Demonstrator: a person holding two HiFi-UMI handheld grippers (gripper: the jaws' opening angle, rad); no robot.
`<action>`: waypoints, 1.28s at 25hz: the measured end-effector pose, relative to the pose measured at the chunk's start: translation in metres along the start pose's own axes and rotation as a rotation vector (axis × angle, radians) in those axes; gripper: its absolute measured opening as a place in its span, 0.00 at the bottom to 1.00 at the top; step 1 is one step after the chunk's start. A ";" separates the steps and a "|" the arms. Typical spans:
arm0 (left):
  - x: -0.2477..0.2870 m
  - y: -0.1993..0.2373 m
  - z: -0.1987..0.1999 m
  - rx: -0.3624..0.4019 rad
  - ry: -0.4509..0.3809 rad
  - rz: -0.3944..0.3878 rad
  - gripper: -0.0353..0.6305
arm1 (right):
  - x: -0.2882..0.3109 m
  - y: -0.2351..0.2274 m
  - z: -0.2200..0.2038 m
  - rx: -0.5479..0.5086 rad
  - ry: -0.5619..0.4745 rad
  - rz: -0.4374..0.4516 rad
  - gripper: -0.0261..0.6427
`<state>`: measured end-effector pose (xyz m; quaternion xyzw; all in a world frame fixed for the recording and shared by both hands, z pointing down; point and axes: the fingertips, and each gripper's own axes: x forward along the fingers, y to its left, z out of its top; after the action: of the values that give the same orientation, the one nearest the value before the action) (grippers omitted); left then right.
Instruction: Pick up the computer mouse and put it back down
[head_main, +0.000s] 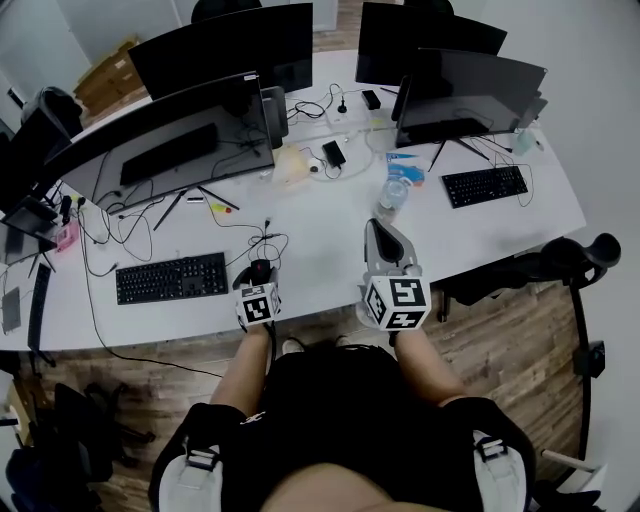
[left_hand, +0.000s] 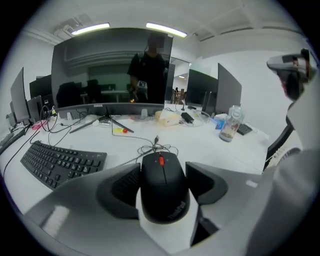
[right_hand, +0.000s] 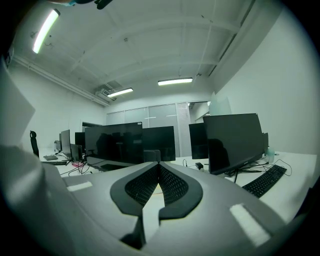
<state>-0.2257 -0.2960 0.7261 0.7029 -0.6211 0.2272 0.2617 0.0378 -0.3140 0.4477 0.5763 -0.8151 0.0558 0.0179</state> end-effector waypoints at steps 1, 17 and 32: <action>0.005 0.000 -0.009 0.002 0.022 0.001 0.55 | -0.001 0.000 0.000 -0.001 0.001 -0.002 0.04; -0.016 -0.002 -0.006 0.061 0.005 0.013 0.55 | 0.003 0.003 -0.002 0.001 -0.004 0.004 0.04; -0.193 -0.004 0.193 0.106 -0.595 0.094 0.13 | 0.022 0.044 0.031 -0.034 -0.123 0.118 0.03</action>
<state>-0.2467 -0.2753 0.4546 0.7218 -0.6896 0.0554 0.0207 -0.0096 -0.3235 0.4163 0.5293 -0.8480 0.0073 -0.0259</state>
